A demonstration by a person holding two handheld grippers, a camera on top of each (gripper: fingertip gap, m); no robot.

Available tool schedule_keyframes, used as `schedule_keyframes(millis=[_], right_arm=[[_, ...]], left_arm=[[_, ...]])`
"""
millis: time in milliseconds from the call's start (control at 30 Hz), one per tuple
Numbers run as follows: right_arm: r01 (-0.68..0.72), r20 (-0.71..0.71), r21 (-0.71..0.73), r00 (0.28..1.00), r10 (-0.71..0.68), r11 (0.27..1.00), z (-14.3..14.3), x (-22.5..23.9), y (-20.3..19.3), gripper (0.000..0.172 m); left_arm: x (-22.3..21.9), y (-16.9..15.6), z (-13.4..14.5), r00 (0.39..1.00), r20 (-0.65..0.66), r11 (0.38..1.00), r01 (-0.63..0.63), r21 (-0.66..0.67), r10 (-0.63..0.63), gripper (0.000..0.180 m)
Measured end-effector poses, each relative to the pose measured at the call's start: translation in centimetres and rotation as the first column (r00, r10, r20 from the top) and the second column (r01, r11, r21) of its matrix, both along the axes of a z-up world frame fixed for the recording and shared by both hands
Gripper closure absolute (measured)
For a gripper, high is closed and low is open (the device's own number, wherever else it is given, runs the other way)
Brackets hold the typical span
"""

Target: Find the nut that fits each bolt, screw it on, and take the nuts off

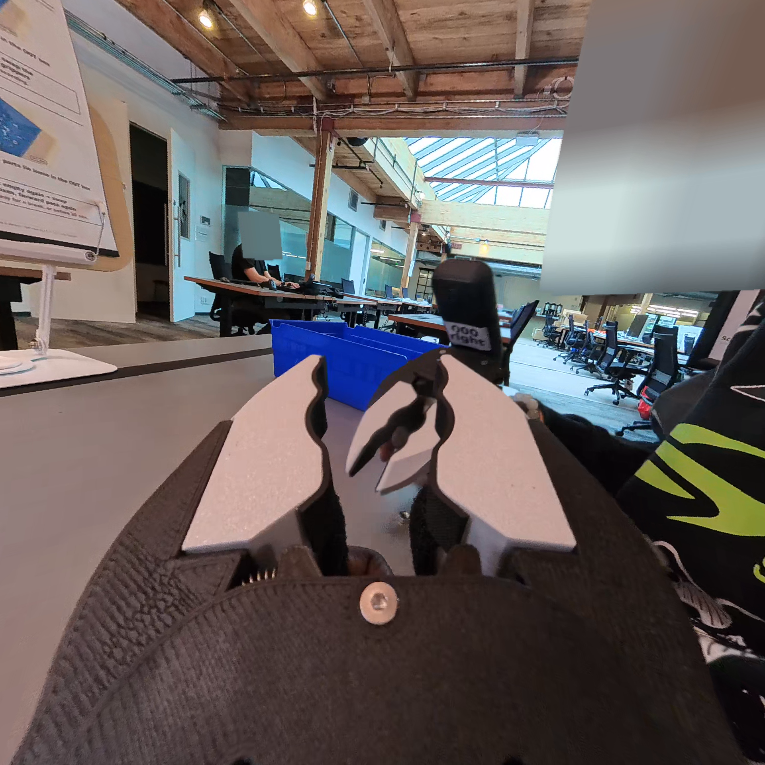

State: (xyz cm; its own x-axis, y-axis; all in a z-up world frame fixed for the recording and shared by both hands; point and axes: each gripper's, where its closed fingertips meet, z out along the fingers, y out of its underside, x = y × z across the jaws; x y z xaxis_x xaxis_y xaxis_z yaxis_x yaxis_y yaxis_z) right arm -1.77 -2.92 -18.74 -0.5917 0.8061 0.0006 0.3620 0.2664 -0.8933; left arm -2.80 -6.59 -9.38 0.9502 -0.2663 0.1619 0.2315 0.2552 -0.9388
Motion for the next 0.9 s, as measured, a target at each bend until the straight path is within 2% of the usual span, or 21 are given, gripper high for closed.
schedule_keyframes(millis=[133, 200, 267, 400, 533, 600, 767, 900], right_arm=[[-0.03, 0.067, 0.061, 0.997, 0.026, 0.998, -1.9, -1.2, -0.8, 0.15], [-0.047, 0.077, 0.057, 0.996, 0.043, 0.997, -2.3, -1.5, -1.2, 0.162], [-0.046, 0.074, 0.044, 0.996, 0.042, 0.998, -2.0, -1.6, -1.2, 0.166], [-0.011, 0.001, -0.07, 1.0, 0.011, 0.997, 2.1, -1.0, -0.2, 0.166], [-0.024, -0.092, -0.141, 0.996, 0.011, 0.99, 7.6, 0.4, 0.3, 0.166], [-0.039, -0.109, -0.152, 0.994, 0.022, 0.988, 9.3, 1.1, 0.0, 0.166], [-0.02, -0.127, -0.151, 0.992, 0.0, 0.988, 10.6, 1.6, -1.2, 0.166], [-0.008, -0.135, -0.141, 0.991, -0.011, 0.99, 10.7, 1.7, -1.7, 0.166]], left_arm=[[-0.1, -0.1, 0.0, 1.0, 0.014, 1.0, 0.009, 0.003, -0.009, 0.131], [0.0, -0.1, 0.0, 1.0, 0.014, 1.0, 0.014, 0.003, -0.014, 0.131], [0.0, -0.2, -0.1, 1.0, 0.013, 1.0, 0.012, 0.0, -0.012, 0.131], [0.4, 0.6, -1.0, 0.998, -0.053, 0.996, -0.039, -0.083, 0.035, 0.13], [1.5, 2.3, -2.5, 0.966, -0.231, 0.964, -0.164, -0.208, 0.114, 0.13], [2.0, 3.0, -2.5, 0.948, -0.279, 0.951, -0.22, -0.217, 0.155, 0.132], [2.5, 4.1, -2.6, 0.896, -0.357, 0.917, -0.347, -0.196, 0.262, 0.143], [2.4, 4.2, -2.8, 0.898, -0.348, 0.911, -0.356, -0.209, 0.271, 0.151]])
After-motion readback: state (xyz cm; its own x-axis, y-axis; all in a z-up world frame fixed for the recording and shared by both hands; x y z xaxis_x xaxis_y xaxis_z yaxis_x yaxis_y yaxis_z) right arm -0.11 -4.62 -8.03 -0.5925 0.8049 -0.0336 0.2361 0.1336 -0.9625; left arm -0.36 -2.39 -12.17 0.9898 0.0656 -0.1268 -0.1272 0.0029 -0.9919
